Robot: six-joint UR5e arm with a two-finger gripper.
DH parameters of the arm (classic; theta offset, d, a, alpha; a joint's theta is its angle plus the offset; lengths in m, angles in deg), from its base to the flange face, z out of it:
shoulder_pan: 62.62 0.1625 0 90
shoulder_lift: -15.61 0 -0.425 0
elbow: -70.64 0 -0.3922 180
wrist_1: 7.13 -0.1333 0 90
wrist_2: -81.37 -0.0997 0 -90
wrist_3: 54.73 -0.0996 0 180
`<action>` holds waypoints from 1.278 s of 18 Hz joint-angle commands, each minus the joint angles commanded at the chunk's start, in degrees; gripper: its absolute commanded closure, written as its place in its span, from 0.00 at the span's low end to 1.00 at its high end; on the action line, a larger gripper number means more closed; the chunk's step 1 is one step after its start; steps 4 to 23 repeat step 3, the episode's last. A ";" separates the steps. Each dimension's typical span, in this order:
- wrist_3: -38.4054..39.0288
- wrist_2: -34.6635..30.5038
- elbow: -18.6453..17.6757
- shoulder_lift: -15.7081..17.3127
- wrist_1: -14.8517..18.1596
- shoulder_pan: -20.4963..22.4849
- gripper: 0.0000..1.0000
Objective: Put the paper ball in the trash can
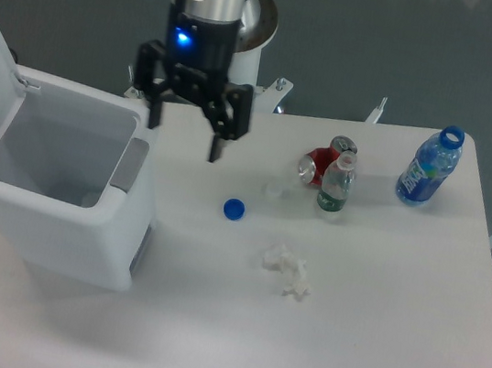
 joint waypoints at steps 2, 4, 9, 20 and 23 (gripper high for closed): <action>-2.20 -1.50 0.26 -0.53 0.00 0.09 0.00; -2.38 -1.59 0.27 -0.53 0.00 0.35 0.00; -2.38 -1.59 0.27 -0.53 0.00 0.35 0.00; -2.38 -1.59 0.27 -0.53 0.00 0.35 0.00; -2.38 -1.59 0.27 -0.53 0.00 0.35 0.00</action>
